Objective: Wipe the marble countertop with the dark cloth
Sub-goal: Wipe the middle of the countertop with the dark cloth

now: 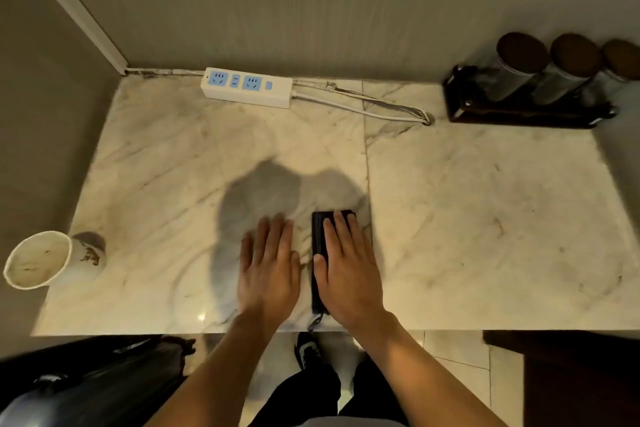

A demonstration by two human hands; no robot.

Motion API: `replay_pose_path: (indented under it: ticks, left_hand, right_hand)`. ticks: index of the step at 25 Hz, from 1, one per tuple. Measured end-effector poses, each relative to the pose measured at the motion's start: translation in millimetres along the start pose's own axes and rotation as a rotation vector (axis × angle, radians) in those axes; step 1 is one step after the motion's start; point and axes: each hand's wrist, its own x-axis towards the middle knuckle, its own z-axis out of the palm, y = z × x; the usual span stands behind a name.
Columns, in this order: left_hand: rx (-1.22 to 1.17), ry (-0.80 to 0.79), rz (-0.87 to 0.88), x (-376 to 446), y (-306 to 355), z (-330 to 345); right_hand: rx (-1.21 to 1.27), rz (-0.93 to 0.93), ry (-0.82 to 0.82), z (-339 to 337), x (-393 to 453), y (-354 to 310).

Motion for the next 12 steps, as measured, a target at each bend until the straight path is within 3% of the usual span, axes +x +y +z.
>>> replay_pose_path:
  ticks: [12]
  left_hand:
    - [0.038,0.031,-0.005,3,0,1]
  right_hand:
    - [-0.112,0.044,0.006,22,2,-8]
